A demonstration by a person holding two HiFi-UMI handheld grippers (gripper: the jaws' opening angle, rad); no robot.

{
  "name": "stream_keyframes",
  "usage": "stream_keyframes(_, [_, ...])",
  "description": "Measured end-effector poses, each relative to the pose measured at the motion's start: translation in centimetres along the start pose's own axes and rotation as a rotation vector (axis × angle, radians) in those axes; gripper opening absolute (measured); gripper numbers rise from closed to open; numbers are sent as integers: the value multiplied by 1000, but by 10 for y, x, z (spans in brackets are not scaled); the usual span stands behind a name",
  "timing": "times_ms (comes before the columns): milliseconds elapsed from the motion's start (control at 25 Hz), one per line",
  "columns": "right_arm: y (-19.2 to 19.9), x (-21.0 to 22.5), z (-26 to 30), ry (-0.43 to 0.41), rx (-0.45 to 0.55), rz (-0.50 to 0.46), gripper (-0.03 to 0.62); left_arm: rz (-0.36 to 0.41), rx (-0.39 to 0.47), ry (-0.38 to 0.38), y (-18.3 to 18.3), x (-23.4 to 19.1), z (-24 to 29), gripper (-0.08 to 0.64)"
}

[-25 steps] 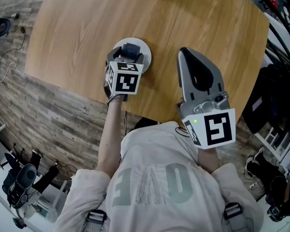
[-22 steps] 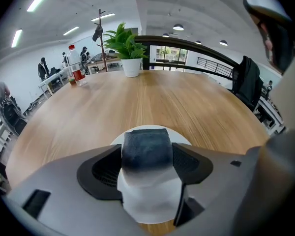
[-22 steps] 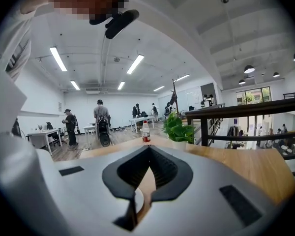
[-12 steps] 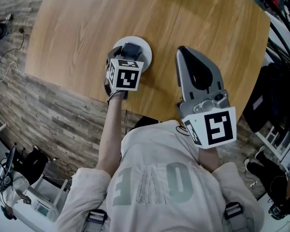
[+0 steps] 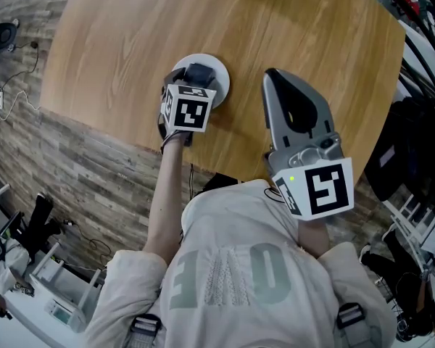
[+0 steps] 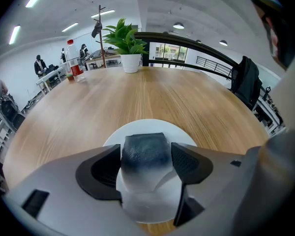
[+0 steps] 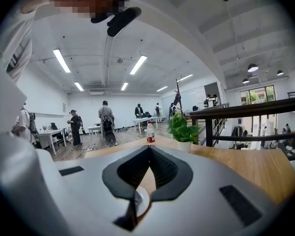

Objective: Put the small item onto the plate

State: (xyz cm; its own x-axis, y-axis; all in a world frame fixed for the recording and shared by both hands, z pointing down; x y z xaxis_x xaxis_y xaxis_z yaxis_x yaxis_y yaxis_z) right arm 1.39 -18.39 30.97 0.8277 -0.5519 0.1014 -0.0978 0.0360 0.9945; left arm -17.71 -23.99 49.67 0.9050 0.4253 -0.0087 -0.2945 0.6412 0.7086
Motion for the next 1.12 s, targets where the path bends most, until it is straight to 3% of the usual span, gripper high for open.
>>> stream_keyframes(320, [-5, -1, 1, -11, 11, -3, 18, -12, 11, -10, -1, -1, -2, 313])
stream_keyframes(560, [-10, -4, 4, -33, 25, -13, 18, -15, 80, -50, -14, -4, -19, 314])
stream_keyframes(920, [-25, -19, 5, -86, 74, -35, 18, -63, 375, -172, -73, -22, -84, 313])
stream_keyframes(1120, [-44, -25, 3, -129, 143, -83, 17, -73, 589, -228, -106, -17, -139, 313])
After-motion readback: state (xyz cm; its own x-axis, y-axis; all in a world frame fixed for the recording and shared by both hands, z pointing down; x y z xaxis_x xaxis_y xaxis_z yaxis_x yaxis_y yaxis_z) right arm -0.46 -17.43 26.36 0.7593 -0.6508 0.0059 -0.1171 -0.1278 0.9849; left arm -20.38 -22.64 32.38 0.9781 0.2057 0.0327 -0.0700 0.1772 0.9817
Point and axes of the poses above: the fingertips, and each gripper's own axes: z forward along the fingers, x to its right, y out of its underside, the point moved 9 cm from there along -z, backward along the fingers, and after that the axes turned 13 degrees about x, right-handed, at the moved point
